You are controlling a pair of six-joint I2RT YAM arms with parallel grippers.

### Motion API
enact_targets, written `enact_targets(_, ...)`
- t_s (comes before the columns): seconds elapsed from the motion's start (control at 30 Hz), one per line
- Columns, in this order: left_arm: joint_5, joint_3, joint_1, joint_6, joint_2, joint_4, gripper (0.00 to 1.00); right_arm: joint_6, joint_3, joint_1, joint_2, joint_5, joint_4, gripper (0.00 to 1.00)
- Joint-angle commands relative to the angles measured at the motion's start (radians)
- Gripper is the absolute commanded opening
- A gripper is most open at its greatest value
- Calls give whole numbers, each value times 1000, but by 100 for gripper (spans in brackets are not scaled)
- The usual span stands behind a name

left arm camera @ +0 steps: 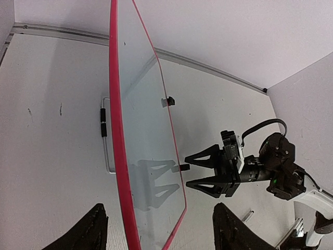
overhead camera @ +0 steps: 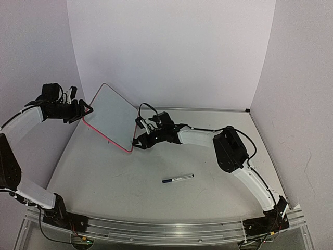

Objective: Write a sentence on the whiteboard
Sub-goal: Move the whiteboard to the corner of the board.

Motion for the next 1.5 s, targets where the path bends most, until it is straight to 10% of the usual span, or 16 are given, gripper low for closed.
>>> enact_targets(0.0,31,44,9,5,17,2,64,-14,63,5,35,-2,-18,59)
enact_targets(0.77,114,72,38,68,84,-72,1,-132,3,13,-41,-120,-41,43)
enact_targets(1.13,288,61,40,74,103,-71,0,-121,-170,27,-162,-94,-20,38)
enact_targets(1.47,402,93,-2,21,143,-58,0,-150,-649,28,-514,73,149,38)
